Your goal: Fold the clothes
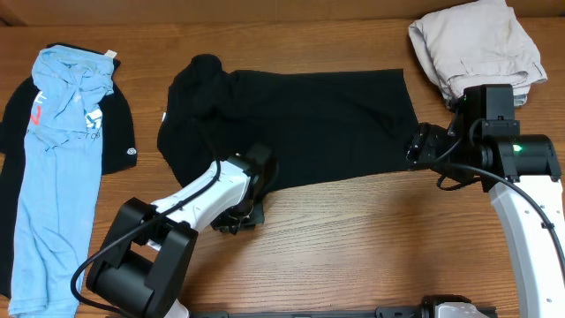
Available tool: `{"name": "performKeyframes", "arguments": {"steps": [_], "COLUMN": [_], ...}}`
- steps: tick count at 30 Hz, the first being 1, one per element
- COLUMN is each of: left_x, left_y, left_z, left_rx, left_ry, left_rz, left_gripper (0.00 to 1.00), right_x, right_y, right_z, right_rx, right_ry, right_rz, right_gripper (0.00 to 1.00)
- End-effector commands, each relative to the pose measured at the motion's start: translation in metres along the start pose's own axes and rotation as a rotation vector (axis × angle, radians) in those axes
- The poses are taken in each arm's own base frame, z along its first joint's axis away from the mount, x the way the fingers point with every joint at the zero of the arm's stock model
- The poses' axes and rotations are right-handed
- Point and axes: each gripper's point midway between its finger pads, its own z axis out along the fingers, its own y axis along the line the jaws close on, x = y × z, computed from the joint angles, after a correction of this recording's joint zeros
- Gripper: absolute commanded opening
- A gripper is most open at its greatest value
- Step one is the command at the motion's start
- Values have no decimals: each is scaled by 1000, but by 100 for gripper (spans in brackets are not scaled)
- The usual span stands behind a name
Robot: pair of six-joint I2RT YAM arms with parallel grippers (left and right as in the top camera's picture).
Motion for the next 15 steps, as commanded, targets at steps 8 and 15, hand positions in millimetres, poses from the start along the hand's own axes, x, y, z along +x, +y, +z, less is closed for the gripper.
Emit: {"name": "performKeyframes", "arguments": {"steps": [8,15], "left_x": [-36,-61], "left_y": [43,59], "left_z": [6,7], "left_rx": [-103,-81], "left_ry": [-108,-154], "left_rz": [-97,-141], "left_gripper": [25,10], "right_x": [0,-4], "right_y": [1,2], "right_z": [0,4], "right_rx": [-2,-5], "right_ry": [-6,-10], "right_rz": [-23,-23], "right_gripper": [72,73]}}
